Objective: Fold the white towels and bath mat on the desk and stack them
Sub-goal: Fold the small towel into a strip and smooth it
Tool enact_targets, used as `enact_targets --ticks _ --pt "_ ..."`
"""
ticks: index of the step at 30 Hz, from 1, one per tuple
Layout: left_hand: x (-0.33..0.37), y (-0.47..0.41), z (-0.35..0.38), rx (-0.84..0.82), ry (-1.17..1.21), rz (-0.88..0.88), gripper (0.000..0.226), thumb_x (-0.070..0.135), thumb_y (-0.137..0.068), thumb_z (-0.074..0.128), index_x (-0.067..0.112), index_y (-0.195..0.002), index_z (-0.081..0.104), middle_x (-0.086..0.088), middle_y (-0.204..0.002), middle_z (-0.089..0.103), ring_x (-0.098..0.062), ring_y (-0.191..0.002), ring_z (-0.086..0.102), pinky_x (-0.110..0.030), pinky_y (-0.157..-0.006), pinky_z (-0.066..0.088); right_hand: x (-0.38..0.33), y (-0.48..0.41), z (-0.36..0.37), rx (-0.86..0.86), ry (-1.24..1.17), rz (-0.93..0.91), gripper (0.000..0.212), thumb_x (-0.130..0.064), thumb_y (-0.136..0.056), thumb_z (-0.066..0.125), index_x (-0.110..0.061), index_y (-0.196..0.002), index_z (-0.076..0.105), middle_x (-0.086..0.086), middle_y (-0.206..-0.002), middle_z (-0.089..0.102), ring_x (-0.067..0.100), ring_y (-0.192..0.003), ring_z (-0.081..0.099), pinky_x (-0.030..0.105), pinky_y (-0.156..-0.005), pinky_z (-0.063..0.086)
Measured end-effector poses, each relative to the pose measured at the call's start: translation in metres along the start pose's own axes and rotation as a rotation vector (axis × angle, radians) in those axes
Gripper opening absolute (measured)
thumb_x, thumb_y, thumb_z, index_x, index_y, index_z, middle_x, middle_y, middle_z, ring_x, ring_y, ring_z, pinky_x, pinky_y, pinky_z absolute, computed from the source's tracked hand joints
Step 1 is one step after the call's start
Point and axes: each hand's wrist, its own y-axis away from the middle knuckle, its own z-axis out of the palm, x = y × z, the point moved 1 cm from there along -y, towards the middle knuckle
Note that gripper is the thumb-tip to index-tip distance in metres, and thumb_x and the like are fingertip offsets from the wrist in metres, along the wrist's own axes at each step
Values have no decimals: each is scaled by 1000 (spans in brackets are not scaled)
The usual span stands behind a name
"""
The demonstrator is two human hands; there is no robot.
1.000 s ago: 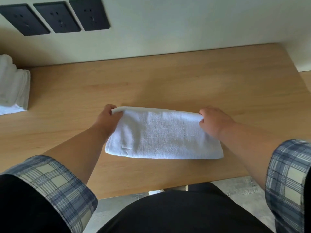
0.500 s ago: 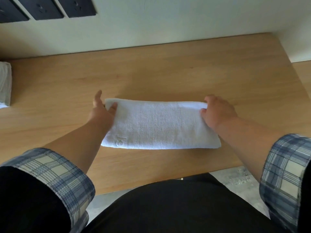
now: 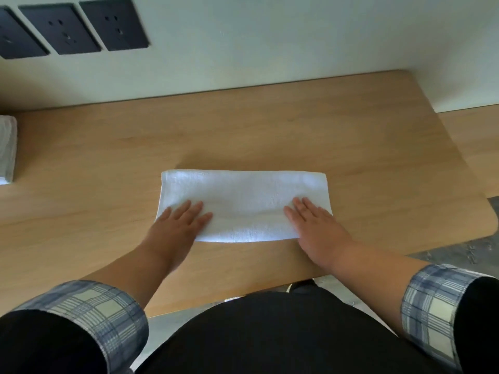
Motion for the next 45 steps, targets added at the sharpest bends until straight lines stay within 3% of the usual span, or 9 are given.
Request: enact_targets --ticks 3,5,7,16,19,21,27,37,45 --pt "-11 7 -19 10 68 -172 68 10 -96 46 40 -154 27 9 -164 23 -21 -149 27 -42 -106 43 4 0 -17 28 -5 29 63 1 -95 40 -22 -152 26 3 -163 20 28 -152 17 44 -114 33" --pt "-14 9 -37 29 125 -248 66 6 -91 46 45 -143 36 17 -150 39 -17 -134 43 -39 -88 51 6 -1 -33 76 3 56 38 4 -84 44 -23 -111 43 -13 -111 51 28 -115 55 38 -78 47" --pt "-16 12 -58 63 147 -310 66 3 -87 43 46 -138 39 18 -139 46 -16 -123 49 -37 -77 49 12 -3 -51 101 14 112 33 2 -79 46 -25 -92 33 -9 -82 40 23 -80 52 32 -61 38" --pt "-18 76 -125 277 318 -609 53 4 -85 50 44 -119 49 11 -114 52 -18 -101 50 -41 -74 52 16 -10 -143 341 -187 20 18 -12 -79 51 -22 -75 37 -6 -76 47 25 -76 49 33 -55 31" --pt "-27 110 -139 369 369 -711 52 4 -88 50 46 -119 51 10 -113 52 -19 -98 49 -38 -69 47 -2 -11 -172 439 -258 -50 11 -17 -81 54 -22 -91 54 -4 -90 57 27 -86 54 31 -62 35" --pt "-32 134 -142 414 363 -750 51 4 -88 50 46 -117 52 10 -111 53 -18 -93 49 -36 -66 44 -21 -11 -185 475 -266 -94 26 -18 -83 56 -23 -108 60 -1 -103 61 27 -94 55 32 -69 40" --pt "-64 216 -125 466 332 -807 55 3 -87 51 47 -120 51 13 -112 53 -17 -99 50 -40 -72 53 -97 -6 -196 521 -216 -234 21 -19 -84 55 -20 -104 58 -3 -100 61 27 -93 57 35 -72 48" --pt "-214 354 -86 419 235 -779 64 -1 -80 54 47 -122 44 15 -110 47 -15 -104 49 -35 -71 49 -299 -16 -213 622 -222 -266 17 -21 -82 57 -20 -99 57 -4 -96 62 24 -87 56 38 -71 51" --pt "-343 399 -126 527 121 -756 48 2 -84 48 43 -109 50 13 -101 52 -19 -95 55 -38 -67 49 -408 -43 -280 716 -291 -257 34 -19 -87 56 -21 -120 59 0 -103 62 24 -90 57 38 -73 50"
